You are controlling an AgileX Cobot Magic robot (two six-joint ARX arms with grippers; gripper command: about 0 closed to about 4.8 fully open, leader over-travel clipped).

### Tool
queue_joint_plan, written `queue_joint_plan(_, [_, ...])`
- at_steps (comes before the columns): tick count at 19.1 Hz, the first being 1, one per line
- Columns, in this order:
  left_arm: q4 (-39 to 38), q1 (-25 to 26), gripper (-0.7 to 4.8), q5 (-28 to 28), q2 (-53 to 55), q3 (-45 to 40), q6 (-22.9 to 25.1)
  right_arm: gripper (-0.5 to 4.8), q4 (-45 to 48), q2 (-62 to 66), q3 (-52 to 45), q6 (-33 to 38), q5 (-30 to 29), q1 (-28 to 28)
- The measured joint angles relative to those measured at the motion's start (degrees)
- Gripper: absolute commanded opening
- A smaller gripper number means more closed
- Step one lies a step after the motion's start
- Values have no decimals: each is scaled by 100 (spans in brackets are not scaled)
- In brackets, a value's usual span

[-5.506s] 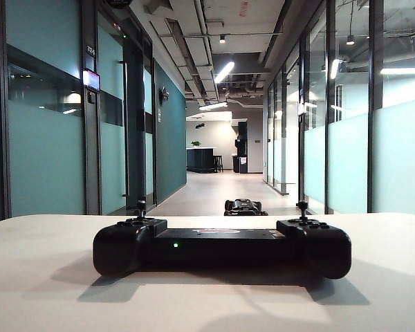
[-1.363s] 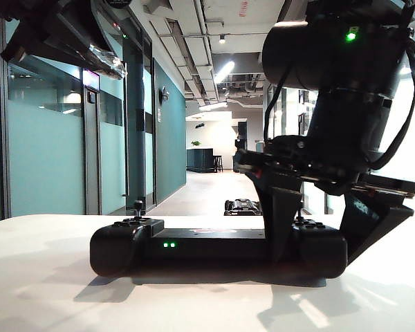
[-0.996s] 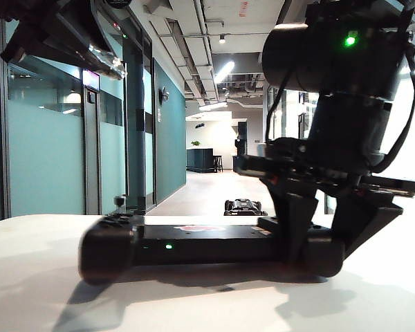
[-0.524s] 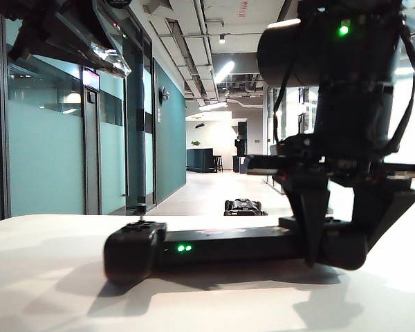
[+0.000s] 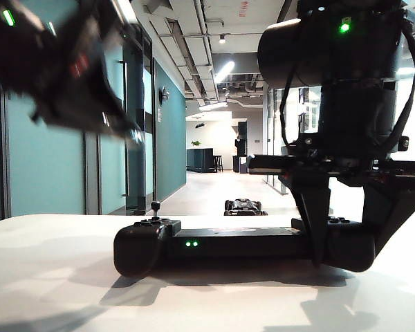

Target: Push the left joystick on the remote control sitting on the white table forward to make the robot dog walk in a straight line until it approaches the door.

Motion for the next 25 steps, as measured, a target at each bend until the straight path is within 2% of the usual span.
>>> queue_joint_plan(3, [201, 2, -6, 378, 573, 0, 293, 165, 2, 0, 0, 4, 0, 0])
queue_joint_plan(8, [417, 2, -5, 417, 1075, 0, 476, 165, -2, 0, 0, 9, -2, 0])
queue_joint_plan(25, [1290, 2, -5, 529, 1849, 0, 490, 165, -28, 0, -2, 15, -61, -7])
